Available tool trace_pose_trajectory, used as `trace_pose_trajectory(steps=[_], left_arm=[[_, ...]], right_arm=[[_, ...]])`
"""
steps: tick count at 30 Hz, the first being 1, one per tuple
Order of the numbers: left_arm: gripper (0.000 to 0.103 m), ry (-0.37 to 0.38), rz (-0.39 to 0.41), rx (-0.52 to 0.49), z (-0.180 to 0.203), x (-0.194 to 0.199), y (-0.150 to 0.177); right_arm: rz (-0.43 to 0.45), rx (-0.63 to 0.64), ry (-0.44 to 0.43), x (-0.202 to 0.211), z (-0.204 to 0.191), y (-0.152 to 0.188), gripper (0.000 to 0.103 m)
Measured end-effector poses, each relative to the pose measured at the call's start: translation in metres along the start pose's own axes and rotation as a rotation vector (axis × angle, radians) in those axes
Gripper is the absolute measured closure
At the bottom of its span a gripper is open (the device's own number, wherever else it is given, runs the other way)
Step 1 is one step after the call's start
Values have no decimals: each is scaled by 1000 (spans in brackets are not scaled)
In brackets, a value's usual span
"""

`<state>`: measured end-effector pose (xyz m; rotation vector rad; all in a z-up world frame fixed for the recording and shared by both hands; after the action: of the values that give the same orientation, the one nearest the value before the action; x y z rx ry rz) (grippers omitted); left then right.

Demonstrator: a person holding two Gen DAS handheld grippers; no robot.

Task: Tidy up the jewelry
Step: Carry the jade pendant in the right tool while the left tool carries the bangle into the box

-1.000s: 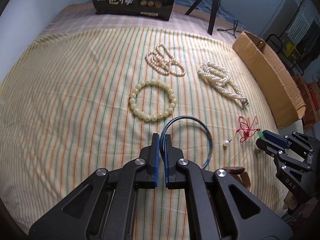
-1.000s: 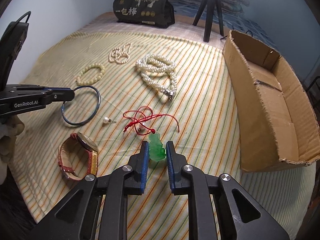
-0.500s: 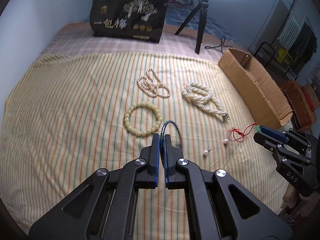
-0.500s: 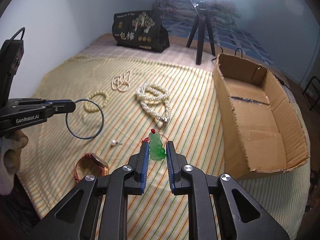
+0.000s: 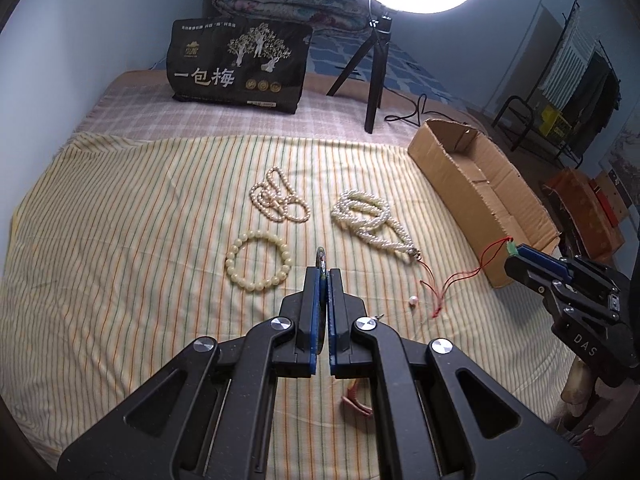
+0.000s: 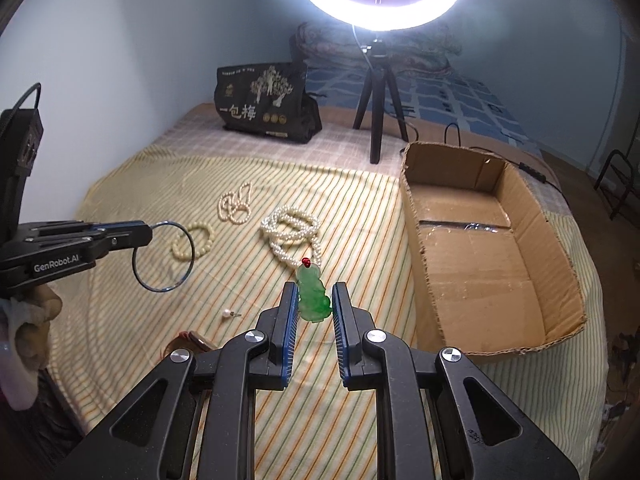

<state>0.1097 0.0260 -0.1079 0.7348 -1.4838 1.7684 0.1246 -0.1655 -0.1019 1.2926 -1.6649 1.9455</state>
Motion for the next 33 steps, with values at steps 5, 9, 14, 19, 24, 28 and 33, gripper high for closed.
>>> trace_pose_trajectory(steps=[5, 9, 14, 19, 24, 28, 33], left_arm=[[102, 15, 16, -12, 10, 6, -5], [102, 29, 37, -30, 21, 12, -10], [102, 57, 58, -43, 38, 19, -18], [102, 79, 77, -63, 56, 24, -27], [102, 101, 89, -83, 77, 27, -38], [102, 125, 94, -98, 97, 26, -46], [102, 154, 92, -115, 122, 15, -58]], right_arm=[[41, -10, 8, 16, 5, -7, 88], [75, -31, 18, 29, 14, -15, 88], [103, -56, 33, 39, 27, -23, 88], [141, -79, 57, 55, 42, -30, 88], [179, -111, 88, 70, 61, -35, 88], [190, -131, 114, 75, 75, -36, 88], [180, -149, 156, 73, 97, -32, 88]])
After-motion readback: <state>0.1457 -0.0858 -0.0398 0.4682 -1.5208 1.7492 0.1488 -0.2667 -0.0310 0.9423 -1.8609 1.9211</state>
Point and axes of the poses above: each gripper's, at about its wrist camera, not at the fingertips, and x roughly against the way its jaws point, z to its right, y to its underside, the point moved 1 cm from there along -x, roughly the way its jaws point, and after that the axes turned 2 degrees about -y, right-handed, at the moved point
